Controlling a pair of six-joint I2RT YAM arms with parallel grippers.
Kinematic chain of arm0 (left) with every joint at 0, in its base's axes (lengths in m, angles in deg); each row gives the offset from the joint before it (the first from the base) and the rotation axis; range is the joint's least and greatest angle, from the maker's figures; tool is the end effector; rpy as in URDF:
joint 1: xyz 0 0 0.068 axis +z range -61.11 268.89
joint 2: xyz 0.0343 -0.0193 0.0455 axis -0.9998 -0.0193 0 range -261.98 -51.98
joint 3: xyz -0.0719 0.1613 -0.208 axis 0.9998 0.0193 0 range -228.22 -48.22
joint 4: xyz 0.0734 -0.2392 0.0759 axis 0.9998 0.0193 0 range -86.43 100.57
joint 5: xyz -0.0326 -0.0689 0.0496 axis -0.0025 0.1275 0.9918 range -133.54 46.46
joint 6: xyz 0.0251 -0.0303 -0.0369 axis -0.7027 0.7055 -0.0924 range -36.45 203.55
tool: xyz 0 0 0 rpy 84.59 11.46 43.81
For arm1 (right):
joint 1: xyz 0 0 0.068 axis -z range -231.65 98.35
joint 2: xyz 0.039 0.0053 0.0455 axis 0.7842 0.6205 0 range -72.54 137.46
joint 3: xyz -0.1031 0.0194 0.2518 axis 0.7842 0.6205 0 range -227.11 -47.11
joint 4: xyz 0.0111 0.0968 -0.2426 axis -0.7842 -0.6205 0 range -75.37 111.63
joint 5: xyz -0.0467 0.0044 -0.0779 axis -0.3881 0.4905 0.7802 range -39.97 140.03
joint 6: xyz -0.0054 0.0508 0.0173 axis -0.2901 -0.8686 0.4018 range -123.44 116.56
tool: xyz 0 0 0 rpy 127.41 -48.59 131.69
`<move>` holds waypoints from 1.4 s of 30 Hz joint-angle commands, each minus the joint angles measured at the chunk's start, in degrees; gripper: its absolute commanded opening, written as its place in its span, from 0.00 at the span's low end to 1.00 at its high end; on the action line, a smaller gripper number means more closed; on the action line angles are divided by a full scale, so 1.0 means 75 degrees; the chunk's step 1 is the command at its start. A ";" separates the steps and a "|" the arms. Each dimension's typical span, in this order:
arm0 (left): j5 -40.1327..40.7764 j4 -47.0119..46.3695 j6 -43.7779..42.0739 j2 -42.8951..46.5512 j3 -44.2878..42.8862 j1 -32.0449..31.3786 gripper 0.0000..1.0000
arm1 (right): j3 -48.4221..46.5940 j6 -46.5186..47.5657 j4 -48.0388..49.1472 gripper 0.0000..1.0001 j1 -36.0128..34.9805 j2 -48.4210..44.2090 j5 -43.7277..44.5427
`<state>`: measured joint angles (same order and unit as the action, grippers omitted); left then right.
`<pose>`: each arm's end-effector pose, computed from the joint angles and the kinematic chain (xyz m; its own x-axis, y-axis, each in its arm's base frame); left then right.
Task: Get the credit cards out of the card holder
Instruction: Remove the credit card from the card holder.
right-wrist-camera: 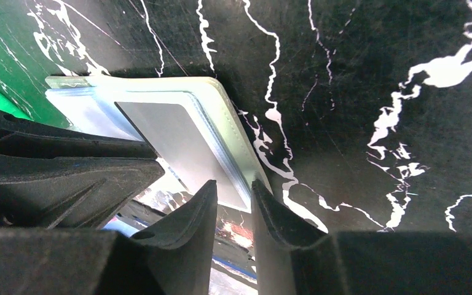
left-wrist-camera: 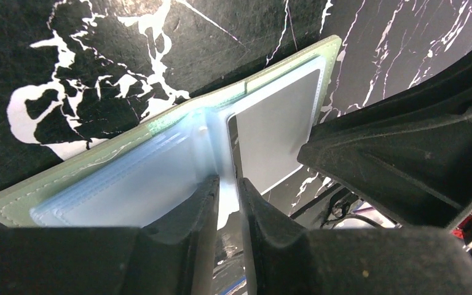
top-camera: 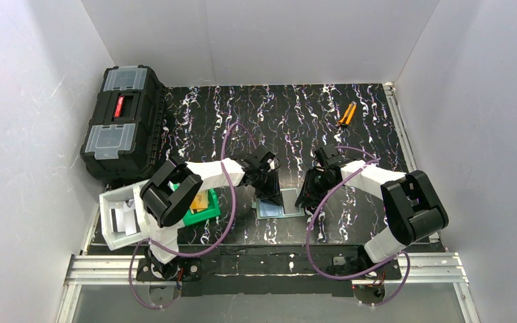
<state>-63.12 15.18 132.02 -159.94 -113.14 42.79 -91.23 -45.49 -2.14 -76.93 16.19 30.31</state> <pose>0.2574 -0.2847 0.1535 -0.9838 0.0053 -0.1790 0.1159 0.7806 -0.6142 0.2394 0.1263 0.1481 -0.9688 0.2397 -0.0635 0.1810 0.8585 0.4798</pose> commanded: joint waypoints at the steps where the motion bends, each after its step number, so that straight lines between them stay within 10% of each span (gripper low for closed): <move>1: -0.0071 -0.0282 0.0169 0.0296 0.0425 0.0088 0.19 | 0.0116 -0.0036 0.0131 0.33 -0.0063 0.0218 0.0118; 42: -0.1160 -0.2162 0.0878 0.0583 0.1653 0.0623 0.20 | -0.0315 -0.0183 0.0003 0.17 -0.0643 0.1160 0.0283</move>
<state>-72.58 -1.67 138.69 -158.56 -102.85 46.59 -94.62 -46.75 -4.00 -80.42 21.06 28.65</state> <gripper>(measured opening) 0.179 0.181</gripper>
